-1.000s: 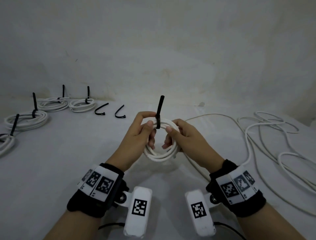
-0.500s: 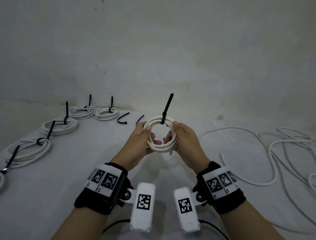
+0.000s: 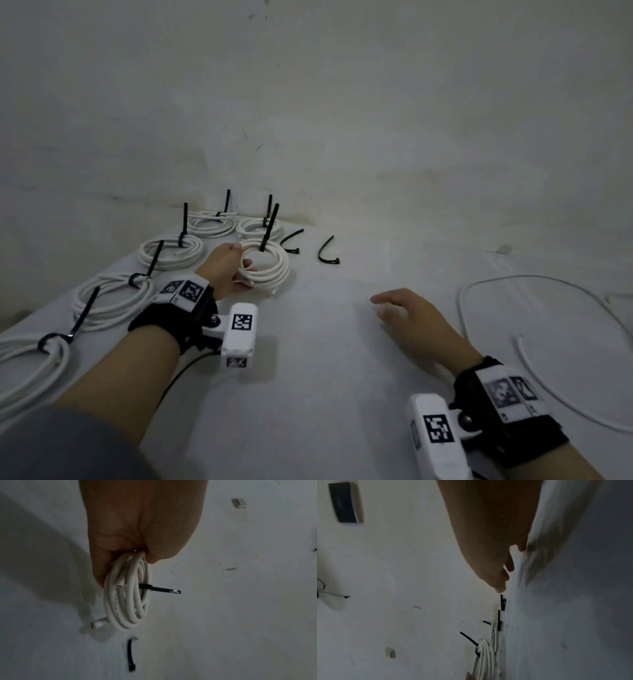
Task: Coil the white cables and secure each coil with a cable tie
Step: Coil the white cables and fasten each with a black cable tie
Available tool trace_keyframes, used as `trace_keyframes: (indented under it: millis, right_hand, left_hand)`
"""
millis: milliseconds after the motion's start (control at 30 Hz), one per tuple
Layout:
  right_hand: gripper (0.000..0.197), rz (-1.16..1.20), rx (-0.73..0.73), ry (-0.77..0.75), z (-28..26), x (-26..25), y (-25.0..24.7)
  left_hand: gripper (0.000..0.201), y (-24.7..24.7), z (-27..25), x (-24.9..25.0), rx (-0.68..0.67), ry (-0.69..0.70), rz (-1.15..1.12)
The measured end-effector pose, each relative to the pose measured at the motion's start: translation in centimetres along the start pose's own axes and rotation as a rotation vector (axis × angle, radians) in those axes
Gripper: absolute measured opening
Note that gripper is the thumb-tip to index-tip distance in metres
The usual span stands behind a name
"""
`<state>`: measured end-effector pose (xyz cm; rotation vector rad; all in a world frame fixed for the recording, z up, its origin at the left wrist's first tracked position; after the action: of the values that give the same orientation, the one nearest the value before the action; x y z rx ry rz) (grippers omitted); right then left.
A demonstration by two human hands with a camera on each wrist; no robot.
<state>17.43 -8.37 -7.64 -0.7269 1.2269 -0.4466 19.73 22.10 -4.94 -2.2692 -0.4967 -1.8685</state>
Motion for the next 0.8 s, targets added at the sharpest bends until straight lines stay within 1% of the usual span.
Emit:
trace_keyframes:
  millis: [100,133,200,233,300,400,433,467,500,533,567,600,633,700,800]
  right_hand:
    - [0.027,-0.166,-0.117,-0.039,0.1,1.1,0.8]
    - [0.03,-0.188,-0.133,-0.043,0.1,1.2,0.8]
    - [0.033,-0.195,-0.145,-0.039,0.2,1.3,0.8]
    - [0.033,-0.194,-0.146,-0.042,0.2,1.4,0.8]
    - [0.032,-0.19,-0.144,-0.051,0.2,1.5,0.9]
    - [0.03,-0.186,-0.132,-0.062,0.3,1.5,1.0]
    - [0.03,-0.181,-0.131,-0.061,0.3,1.5,1.0]
    - [0.029,-0.172,-0.129,-0.06,0.3,1.5,1.1]
    - [0.028,-0.16,-0.125,-0.06,0.3,1.5,1.1]
    - [0.028,-0.15,-0.122,-0.063,0.3,1.5,1.1]
    - [0.027,-0.145,-0.118,-0.068,0.4,1.6,1.1]
    - [0.027,-0.143,-0.115,-0.074,0.4,1.6,1.1]
    - [0.028,-0.14,-0.115,-0.075,0.3,1.6,1.1]
    - [0.028,-0.135,-0.111,-0.076,0.4,1.6,1.1]
    - [0.028,-0.132,-0.11,-0.078,0.3,1.5,1.1]
  left_hand:
    - [0.04,-1.4,2.8,-0.4,0.063,-0.102,-0.035]
    - [0.038,-1.8,3.6,-0.4,0.081,-0.115,-0.036]
    - [0.032,-2.7,5.0,0.0,0.112,-0.099,0.038]
    - [0.033,-3.1,5.8,0.2,0.125,-0.074,0.13]
    - [0.036,-3.5,7.0,0.7,0.131,0.022,0.347]
    - [0.034,-3.9,8.2,1.4,0.148,0.17,0.583]
    - [0.035,-3.7,8.3,1.5,0.139,0.198,0.672]
    - [0.038,-3.6,8.5,1.5,0.116,0.224,0.73]
    - [0.045,-3.5,8.5,1.3,0.073,0.21,0.758]
    - [0.058,-3.4,8.8,0.9,0.031,0.199,0.778]
    - [0.077,-3.4,8.8,0.6,0.0,0.166,0.819]
    - [0.093,-3.4,8.9,0.3,-0.021,0.156,0.902]
    - [0.102,-3.4,8.8,0.1,-0.027,0.148,0.997]
    - [0.107,-3.7,9.2,-0.3,-0.017,0.138,1.086]
    - [0.109,-3.9,9.8,-0.4,-0.019,0.14,1.101]
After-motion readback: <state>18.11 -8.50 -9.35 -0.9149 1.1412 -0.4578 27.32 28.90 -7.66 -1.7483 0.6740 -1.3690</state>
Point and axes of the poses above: each hand's wrist, its own z-axis towards the middle knuckle, its own y-axis out of the palm, x = y × z, the point moved 3 cm from there along z, towards the middle knuckle, and after that the axes turned 3 degrees about -z, right-handed, at the moved point
